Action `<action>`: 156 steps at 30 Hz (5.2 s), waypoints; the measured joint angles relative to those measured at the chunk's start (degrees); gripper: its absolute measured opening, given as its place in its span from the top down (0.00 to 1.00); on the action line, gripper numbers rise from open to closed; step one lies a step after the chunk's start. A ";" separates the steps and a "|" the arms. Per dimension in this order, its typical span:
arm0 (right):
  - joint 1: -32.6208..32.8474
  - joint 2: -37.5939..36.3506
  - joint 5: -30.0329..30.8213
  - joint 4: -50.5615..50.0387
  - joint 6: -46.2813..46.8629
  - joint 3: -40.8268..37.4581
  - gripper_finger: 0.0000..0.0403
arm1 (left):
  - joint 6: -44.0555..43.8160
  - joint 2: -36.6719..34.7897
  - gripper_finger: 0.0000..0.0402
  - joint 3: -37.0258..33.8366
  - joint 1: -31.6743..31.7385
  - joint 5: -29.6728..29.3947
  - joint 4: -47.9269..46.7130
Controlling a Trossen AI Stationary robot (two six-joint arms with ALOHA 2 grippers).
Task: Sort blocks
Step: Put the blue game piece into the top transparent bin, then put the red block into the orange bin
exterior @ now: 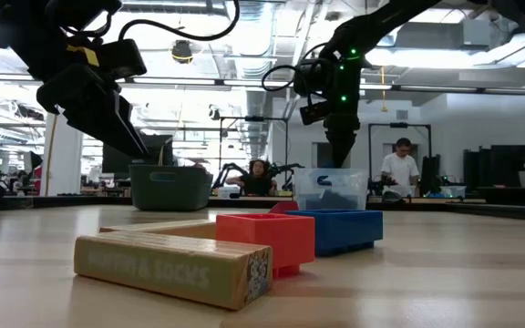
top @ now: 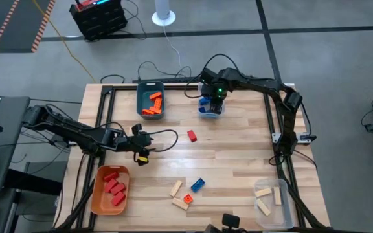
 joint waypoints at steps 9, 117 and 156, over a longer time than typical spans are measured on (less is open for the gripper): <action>0.13 -0.02 0.02 -0.47 0.02 0.00 0.73 | 0.48 0.00 0.48 0.00 0.00 0.00 0.01; 46.72 9.57 53.35 67.01 62.41 -25.86 0.44 | 12.87 -5.14 0.48 -4.59 -15.62 0.61 17.34; 37.27 10.37 30.88 61.78 51.28 -25.73 0.77 | 13.27 -5.16 0.48 -4.55 -15.20 0.80 10.30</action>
